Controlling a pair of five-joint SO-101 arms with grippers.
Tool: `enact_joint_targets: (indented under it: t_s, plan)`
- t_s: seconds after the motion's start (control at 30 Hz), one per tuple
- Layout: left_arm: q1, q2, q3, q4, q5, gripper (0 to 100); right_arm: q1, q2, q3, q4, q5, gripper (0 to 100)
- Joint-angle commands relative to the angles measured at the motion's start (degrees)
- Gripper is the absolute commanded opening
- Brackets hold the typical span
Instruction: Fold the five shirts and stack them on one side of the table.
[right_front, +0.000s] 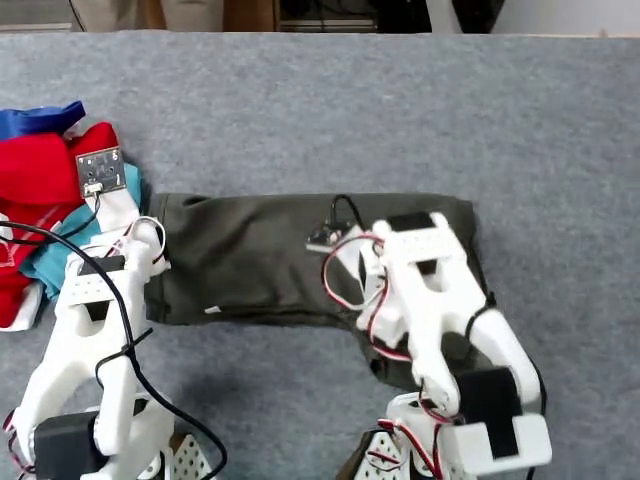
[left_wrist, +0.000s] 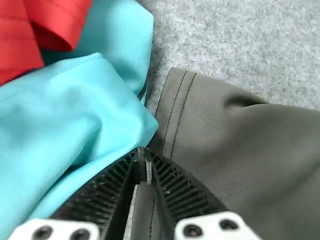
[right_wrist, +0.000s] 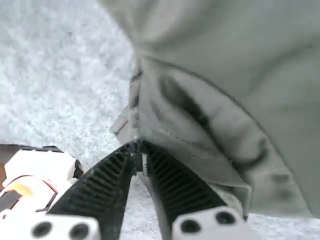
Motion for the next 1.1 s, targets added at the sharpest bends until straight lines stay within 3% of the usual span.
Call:
enact_joint_targets:
  t_s: [0.0,0.33,0.5,0.7,1.07]
  plan:
    - [-0.4,-1.7,-1.1,-1.1,0.4,2,-0.1,-3.5,1.0,-1.0,1.3,0.5]
    - [-0.4,-1.7,-1.1,-1.1,0.4,2,-0.2,-7.6,-16.4,8.4,1.2,0.8]
    - [-0.4,-1.7,-1.1,-1.1,0.4,2,-0.5,-3.7,-15.3,7.3,1.1,1.2]
    - [-0.4,-1.7,-1.0,-1.1,0.4,2,-1.4,-0.9,-12.9,5.3,1.5,14.4]
    - [-0.4,-1.7,-0.5,-1.1,0.4,2,-4.4,-0.6,-3.2,-4.5,1.5,14.6]
